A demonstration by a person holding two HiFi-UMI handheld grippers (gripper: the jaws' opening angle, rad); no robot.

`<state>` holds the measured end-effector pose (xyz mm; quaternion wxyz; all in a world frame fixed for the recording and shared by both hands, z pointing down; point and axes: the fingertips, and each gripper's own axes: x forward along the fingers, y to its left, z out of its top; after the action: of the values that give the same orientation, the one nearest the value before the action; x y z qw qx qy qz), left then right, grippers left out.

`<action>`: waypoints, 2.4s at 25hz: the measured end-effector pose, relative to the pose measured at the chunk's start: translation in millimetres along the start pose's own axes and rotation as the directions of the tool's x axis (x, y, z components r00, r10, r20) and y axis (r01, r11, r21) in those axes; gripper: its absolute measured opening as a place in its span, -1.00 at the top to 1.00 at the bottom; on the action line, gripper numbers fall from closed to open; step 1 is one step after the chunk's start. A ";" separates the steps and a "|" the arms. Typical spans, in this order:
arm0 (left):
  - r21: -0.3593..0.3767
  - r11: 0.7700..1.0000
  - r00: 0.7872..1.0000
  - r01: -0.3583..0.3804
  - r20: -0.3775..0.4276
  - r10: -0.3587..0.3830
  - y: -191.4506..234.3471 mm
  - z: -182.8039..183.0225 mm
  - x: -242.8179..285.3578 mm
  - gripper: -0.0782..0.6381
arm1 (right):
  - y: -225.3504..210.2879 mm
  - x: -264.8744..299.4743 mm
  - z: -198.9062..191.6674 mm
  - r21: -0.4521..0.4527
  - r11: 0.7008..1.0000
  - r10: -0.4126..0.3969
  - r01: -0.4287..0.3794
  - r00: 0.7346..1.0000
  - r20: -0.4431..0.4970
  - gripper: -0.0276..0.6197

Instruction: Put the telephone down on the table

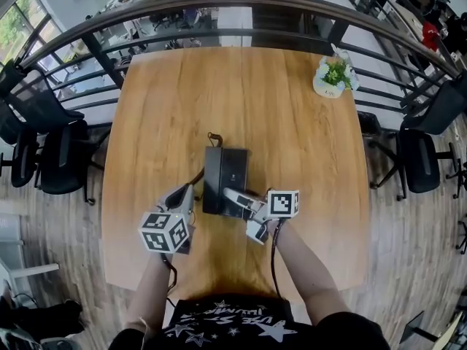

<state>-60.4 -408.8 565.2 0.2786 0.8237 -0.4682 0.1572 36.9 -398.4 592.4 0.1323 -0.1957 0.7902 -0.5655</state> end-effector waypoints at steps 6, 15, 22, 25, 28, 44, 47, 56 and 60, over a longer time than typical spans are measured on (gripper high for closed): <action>0.002 1.000 1.000 -0.002 -0.017 0.002 -0.3 -9.3 -4.8 0.78 | -6.9 -2.1 -9.6 0.004 0.998 -0.057 0.057 0.998 -0.011 0.42; 0.006 1.000 1.000 0.011 -0.025 -0.011 -9.4 -12.1 -3.3 0.78 | -15.9 -11.9 -5.9 -0.047 0.987 -0.153 0.153 0.988 -0.004 0.41; 0.013 1.000 1.000 0.011 -0.026 -0.011 -12.2 -9.4 -7.2 0.78 | -14.4 -10.5 -6.0 -0.088 0.972 -0.218 0.219 0.976 0.020 0.40; 0.023 1.000 1.000 0.008 -0.027 -0.008 -12.9 -9.7 -10.4 0.78 | -16.7 -11.4 -5.5 -0.105 0.962 -0.250 0.253 0.967 0.045 0.39; 0.072 0.997 1.000 -0.002 -0.027 0.004 -14.6 -11.2 -14.3 0.78 | -21.1 -12.3 -7.6 -0.109 0.952 -0.280 0.285 0.958 0.060 0.35; 0.088 0.996 1.000 -0.003 -0.015 0.005 -28.7 -20.4 -34.4 0.78 | -33.6 -34.8 -7.4 -0.264 0.826 -0.500 0.498 0.863 0.065 0.09; 0.091 0.996 1.000 0.001 -0.010 0.000 -28.1 -21.2 -38.0 0.78 | -39.7 -39.3 -6.3 -0.265 0.803 -0.536 0.534 0.841 0.069 0.02; 0.092 0.996 1.000 0.005 0.016 -0.006 -32.7 -19.0 -59.4 0.78 | -27.0 -40.6 -4.2 -0.310 0.756 -0.584 0.577 0.808 0.078 -0.17; 0.087 0.996 0.999 0.007 0.031 -0.010 -32.9 -20.8 -70.6 0.78 | -18.1 -48.3 -4.5 -0.328 0.732 -0.596 0.597 0.795 0.118 -0.15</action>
<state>-68.2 -334.5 534.8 0.2359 0.8393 -0.4618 0.1633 80.8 -377.5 610.3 -0.0909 -0.4601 0.7723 -0.4285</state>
